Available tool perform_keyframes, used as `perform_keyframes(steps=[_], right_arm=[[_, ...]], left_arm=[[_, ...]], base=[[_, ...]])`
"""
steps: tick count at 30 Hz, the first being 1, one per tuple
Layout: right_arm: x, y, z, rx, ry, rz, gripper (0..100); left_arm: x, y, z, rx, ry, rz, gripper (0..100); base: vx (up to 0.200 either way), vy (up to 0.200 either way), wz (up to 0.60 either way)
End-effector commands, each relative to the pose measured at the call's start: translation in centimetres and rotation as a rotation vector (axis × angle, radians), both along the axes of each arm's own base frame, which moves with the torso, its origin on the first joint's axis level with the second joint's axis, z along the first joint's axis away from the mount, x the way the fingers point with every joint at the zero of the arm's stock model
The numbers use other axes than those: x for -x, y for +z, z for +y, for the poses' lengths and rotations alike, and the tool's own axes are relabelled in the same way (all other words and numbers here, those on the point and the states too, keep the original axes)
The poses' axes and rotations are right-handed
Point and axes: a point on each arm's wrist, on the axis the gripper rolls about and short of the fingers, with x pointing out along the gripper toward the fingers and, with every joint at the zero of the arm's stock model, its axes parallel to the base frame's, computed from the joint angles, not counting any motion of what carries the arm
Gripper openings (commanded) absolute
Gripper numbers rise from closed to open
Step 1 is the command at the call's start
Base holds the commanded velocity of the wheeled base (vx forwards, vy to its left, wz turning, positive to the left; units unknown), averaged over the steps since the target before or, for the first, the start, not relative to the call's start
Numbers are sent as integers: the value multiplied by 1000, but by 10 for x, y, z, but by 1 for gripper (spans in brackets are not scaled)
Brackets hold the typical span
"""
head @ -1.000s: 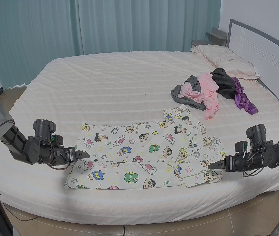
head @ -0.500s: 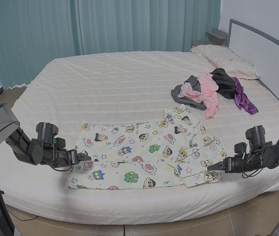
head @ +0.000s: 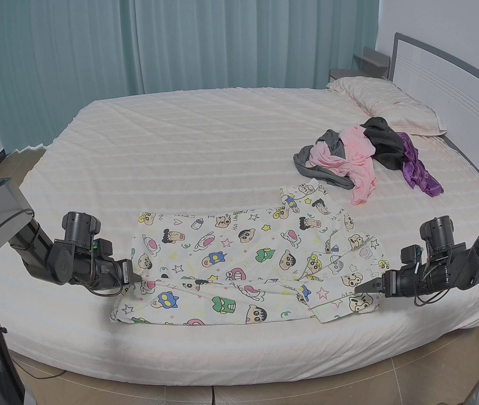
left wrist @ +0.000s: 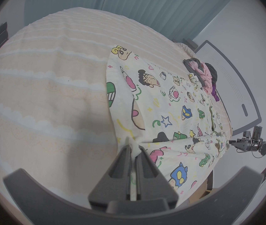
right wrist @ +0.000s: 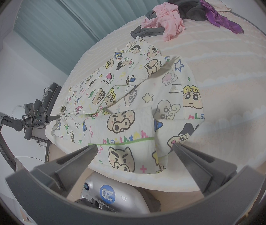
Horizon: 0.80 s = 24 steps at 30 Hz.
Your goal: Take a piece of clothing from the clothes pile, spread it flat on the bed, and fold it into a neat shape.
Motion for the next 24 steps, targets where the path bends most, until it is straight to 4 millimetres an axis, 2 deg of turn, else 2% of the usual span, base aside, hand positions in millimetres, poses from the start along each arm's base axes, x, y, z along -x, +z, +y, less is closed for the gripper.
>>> perform_keyframes(steps=[1, 6, 14, 15, 24], right_arm=[[-3, 1, 0, -7, 2, -11, 100], [-9, 3, 2, -27, 20, -60, 100], [-18, -13, 12, -24, 62, -38, 100], [-19, -17, 14, -18, 74, -36, 0], [-19, -15, 15, -12, 90, -46, 0]], left_arm=[[3, 6, 1, -2, 4, -13, 0], [5, 10, 0, -4, 3, -19, 0], [9, 11, -1, -6, 1, -18, 0], [9, 11, -2, -5, 0, -17, 0], [10, 13, -1, -8, 3, -20, 0]], base=[[0, 0, 0], [0, 0, 0], [0, 0, 0], [0, 0, 0], [0, 0, 0]])
